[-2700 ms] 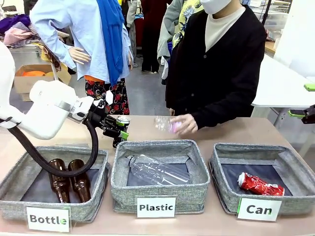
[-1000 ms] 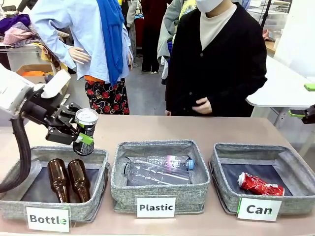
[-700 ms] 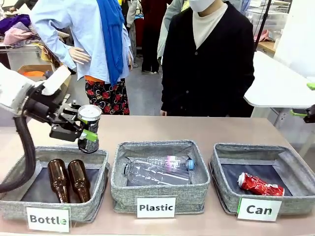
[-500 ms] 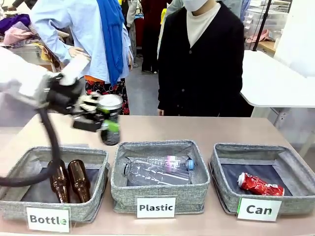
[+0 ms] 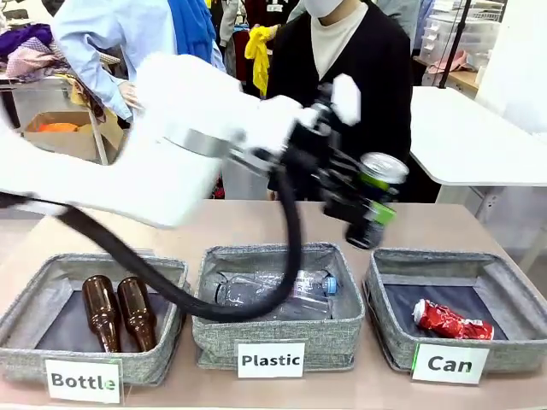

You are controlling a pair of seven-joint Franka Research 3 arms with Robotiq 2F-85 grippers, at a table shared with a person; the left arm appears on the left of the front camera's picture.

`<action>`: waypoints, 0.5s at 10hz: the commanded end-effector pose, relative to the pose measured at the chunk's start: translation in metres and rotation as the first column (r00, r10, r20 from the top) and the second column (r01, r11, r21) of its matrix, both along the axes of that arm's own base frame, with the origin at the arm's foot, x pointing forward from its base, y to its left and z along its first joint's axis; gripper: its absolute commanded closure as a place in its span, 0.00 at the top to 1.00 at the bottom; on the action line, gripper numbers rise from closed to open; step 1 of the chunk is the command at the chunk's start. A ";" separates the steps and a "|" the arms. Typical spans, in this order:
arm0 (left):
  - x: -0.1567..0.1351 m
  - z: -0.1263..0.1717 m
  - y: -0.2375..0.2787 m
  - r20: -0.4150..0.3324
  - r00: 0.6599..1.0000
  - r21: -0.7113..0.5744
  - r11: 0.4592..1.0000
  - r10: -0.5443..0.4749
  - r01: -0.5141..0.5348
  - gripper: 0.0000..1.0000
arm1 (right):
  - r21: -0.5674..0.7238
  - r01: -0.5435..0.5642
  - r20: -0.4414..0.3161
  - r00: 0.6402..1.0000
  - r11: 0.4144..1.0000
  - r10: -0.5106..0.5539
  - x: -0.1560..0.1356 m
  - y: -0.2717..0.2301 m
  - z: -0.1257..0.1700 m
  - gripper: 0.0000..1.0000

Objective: Sort the can waste into the basket.
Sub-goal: Pick up the can waste from the table and place it in the right Fabric basket.

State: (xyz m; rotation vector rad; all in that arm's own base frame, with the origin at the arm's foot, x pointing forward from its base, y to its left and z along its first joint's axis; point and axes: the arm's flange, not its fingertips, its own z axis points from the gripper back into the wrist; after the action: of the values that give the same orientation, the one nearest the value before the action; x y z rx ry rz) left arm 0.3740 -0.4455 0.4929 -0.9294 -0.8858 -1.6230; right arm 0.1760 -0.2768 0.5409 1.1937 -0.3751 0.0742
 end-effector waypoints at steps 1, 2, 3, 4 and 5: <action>0.009 -0.028 -0.064 0.054 0.999 0.052 0.999 0.010 -0.013 0.00 | 0.028 0.080 0.078 0.994 0.996 -0.081 -0.004 -0.012 -0.027 1.00; 0.008 -0.042 -0.093 0.014 0.999 0.062 0.997 0.035 -0.036 0.00 | 0.043 0.114 0.112 0.987 0.993 -0.118 -0.009 -0.015 -0.036 1.00; 0.005 -0.054 -0.114 0.000 0.999 0.041 0.998 0.053 -0.053 0.00 | -0.008 0.042 0.027 0.999 0.999 -0.042 -0.007 -0.011 -0.012 1.00; 0.005 -0.065 -0.136 0.026 0.997 0.018 0.997 0.077 -0.078 0.00 | -0.008 0.042 0.027 0.999 0.999 -0.042 -0.007 -0.011 -0.012 1.00; 0.003 -0.076 -0.152 0.092 0.993 0.055 0.995 0.076 -0.082 0.00 | -0.008 0.042 0.027 0.999 0.999 -0.042 -0.007 -0.011 -0.012 1.00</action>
State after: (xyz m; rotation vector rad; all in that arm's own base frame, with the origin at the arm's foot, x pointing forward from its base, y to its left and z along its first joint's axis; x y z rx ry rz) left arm 0.3685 -0.5788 0.4092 -0.8307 -0.8940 -1.6044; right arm 0.1701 -0.2886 0.5190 1.1789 -0.4462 0.0547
